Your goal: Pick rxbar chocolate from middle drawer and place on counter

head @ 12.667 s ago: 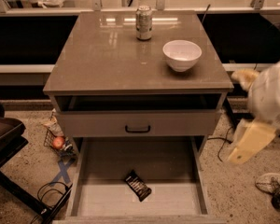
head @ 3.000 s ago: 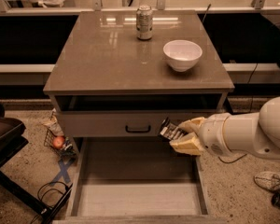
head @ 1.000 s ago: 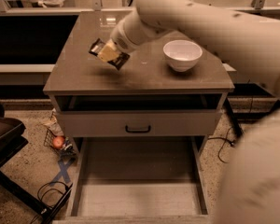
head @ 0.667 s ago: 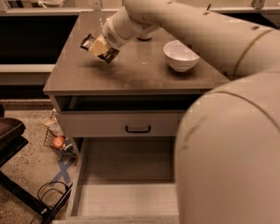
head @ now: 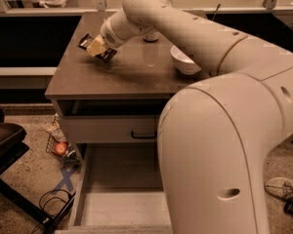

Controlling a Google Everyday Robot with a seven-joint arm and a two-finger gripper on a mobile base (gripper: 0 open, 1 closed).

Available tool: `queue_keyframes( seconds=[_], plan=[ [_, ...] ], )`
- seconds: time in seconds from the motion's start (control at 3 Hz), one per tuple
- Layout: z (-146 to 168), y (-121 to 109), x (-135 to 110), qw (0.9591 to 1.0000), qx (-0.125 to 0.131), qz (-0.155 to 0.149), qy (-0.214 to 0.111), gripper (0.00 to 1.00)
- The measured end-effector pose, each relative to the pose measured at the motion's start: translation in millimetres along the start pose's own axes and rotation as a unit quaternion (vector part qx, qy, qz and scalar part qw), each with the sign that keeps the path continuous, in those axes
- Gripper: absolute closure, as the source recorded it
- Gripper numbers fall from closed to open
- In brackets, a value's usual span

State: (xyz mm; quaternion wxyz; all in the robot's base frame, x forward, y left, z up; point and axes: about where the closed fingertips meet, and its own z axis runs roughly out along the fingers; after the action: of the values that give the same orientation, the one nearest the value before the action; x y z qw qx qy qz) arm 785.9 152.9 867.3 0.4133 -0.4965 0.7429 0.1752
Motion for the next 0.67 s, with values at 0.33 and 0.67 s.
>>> queue_keyframes(
  seconds=[0.33,0.67],
  plan=[
    [2.5,1.3,-0.1,1.0,-0.002,0.0,0.0,0.55],
    [5.3,3.2,0.4,1.0,-0.004,0.0,0.001,0.31]
  ],
)
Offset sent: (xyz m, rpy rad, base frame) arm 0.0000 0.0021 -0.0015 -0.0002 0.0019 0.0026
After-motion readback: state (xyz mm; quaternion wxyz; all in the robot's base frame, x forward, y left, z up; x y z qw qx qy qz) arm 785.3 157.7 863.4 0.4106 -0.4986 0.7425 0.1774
